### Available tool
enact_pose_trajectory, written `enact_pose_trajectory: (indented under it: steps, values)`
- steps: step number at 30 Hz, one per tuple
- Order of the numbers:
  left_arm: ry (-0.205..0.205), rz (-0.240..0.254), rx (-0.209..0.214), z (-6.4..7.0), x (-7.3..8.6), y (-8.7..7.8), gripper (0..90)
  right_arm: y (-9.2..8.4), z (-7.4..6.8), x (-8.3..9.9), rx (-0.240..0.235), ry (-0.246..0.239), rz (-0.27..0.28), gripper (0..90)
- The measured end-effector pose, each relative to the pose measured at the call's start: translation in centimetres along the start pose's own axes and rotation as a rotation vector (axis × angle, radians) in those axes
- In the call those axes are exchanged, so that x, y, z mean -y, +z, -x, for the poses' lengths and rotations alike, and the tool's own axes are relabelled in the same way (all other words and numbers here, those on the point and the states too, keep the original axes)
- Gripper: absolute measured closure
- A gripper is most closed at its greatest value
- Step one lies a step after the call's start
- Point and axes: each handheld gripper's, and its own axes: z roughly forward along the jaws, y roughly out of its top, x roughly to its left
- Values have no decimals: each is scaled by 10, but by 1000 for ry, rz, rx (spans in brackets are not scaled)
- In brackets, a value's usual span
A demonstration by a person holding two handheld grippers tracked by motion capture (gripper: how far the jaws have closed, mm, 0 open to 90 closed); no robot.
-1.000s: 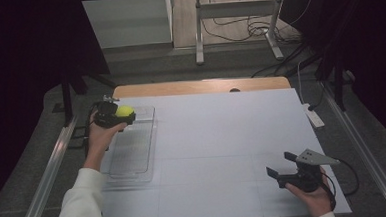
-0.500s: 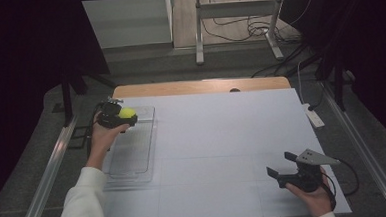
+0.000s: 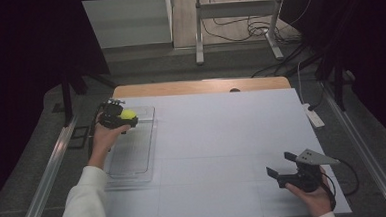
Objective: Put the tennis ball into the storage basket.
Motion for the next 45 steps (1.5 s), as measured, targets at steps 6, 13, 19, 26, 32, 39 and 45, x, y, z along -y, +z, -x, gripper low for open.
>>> enact_pose_trajectory:
  steps: [6,13,19,26,32,39,45]
  values:
    - [9,-24,-13,0,0,5,266,-1,1,0,2,-1,6,94]
    - [14,-49,-10,3,0,11,265,0,0,0,-1,0,1,94]
    - [20,-64,-14,3,0,15,265,0,0,0,1,2,1,94]
    - [20,-88,-14,3,1,20,264,0,1,1,1,2,0,94]
    - [30,-98,-27,5,0,23,264,-1,1,1,4,6,0,94]
    - [26,-110,-40,6,0,26,264,-1,0,1,5,3,0,94]
    - [35,-135,-64,7,0,29,263,-1,0,1,5,4,-1,94]
